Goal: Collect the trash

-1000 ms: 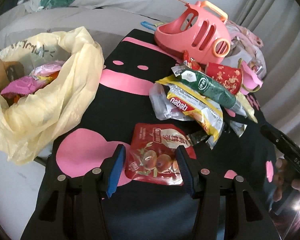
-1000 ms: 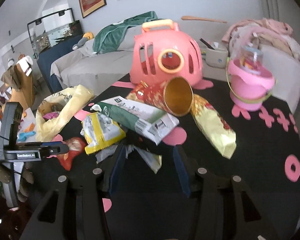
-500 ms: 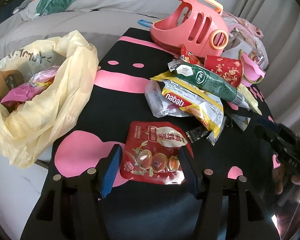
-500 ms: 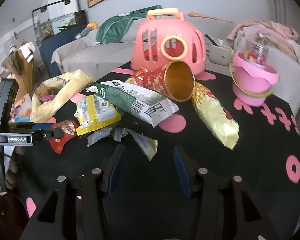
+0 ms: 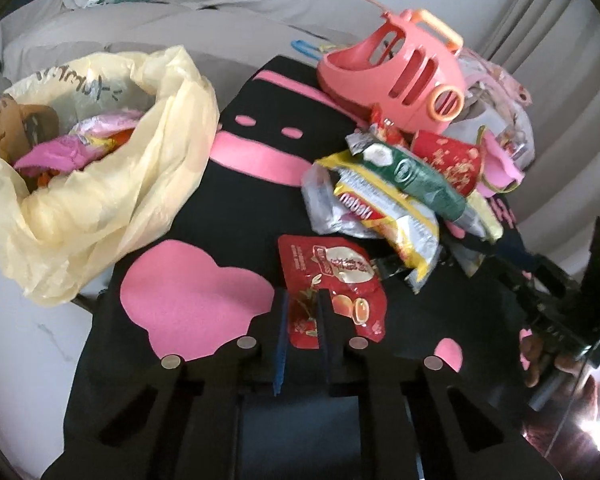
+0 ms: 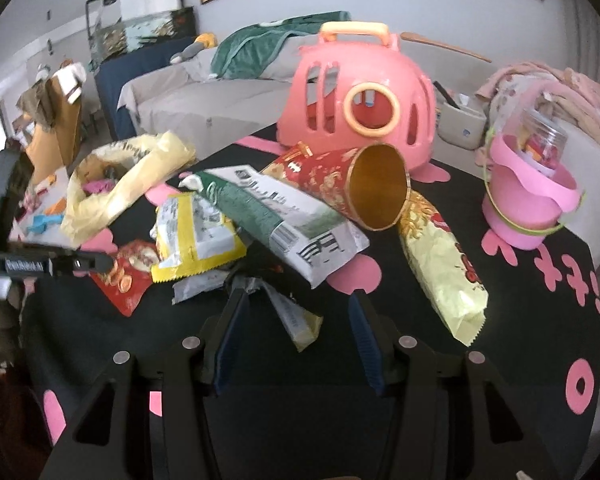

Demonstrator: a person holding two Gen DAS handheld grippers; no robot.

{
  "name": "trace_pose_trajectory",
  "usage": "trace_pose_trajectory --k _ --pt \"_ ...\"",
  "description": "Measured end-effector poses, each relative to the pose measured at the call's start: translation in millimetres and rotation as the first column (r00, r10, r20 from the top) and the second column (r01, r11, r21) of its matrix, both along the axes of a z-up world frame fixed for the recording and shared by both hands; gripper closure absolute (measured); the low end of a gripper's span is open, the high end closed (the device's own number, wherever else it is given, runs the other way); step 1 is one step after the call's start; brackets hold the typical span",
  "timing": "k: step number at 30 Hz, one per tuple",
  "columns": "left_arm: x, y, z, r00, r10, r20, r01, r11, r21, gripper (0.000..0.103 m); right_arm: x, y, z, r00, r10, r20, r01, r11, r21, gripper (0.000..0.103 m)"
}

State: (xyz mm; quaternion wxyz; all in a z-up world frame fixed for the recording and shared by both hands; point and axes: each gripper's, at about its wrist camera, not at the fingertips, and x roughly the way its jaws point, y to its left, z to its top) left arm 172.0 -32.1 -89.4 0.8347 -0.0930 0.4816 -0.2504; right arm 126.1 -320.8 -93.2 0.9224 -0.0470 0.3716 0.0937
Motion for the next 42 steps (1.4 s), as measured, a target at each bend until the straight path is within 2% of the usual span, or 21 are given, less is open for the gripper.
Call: trace_pose_trajectory --k 4,7,13,18,21,25,32,33,35,38,42 --pt "-4 4 12 0.999 -0.002 0.040 0.002 1.000 -0.004 0.093 8 6 -1 0.998 0.070 -0.005 -0.070 0.998 0.010 0.054" --pt "-5 10 20 0.997 0.010 0.074 -0.011 1.000 0.006 0.094 21 7 -4 0.996 0.079 -0.028 -0.079 0.997 0.011 0.053" --pt "0 29 26 0.995 0.043 0.092 -0.044 0.999 0.005 0.094 29 12 -22 0.988 0.070 -0.137 -0.060 0.995 0.080 0.052" --pt "1 38 25 0.995 0.044 0.088 -0.045 0.999 0.004 0.094 -5 41 -23 0.951 0.248 -0.184 -0.216 0.961 0.175 0.053" --pt "0 40 24 0.995 0.045 0.086 -0.045 0.999 0.003 0.094 -20 56 -14 0.952 0.277 -0.131 -0.264 0.959 0.106 0.053" --pt "-3 42 23 0.996 0.044 0.080 -0.043 0.999 -0.015 0.093 -15 65 -2 0.964 0.261 -0.056 -0.261 0.965 0.007 0.053" --pt "-7 45 18 0.998 0.016 0.063 -0.012 0.999 -0.052 0.092 26 81 -23 0.949 0.293 -0.119 -0.303 0.950 -0.072 0.053" --pt "-6 45 17 0.998 0.012 0.057 -0.009 0.998 -0.055 0.091 29 83 -26 0.947 0.296 -0.128 -0.306 0.949 -0.070 0.054" --pt "-4 46 12 0.999 0.010 0.036 -0.008 0.998 -0.070 0.091 31 83 -29 0.949 0.289 -0.129 -0.298 0.953 -0.056 0.068" --pt "1 49 6 1.000 0.026 0.006 -0.025 0.994 -0.106 0.083 25 79 -27 0.953 0.275 -0.124 -0.277 0.961 -0.003 0.070" --pt "8 55 -2 0.998 0.050 -0.041 -0.056 0.984 -0.170 0.076 13 65 -25 0.966 0.228 -0.123 -0.228 0.974 0.013 0.073"
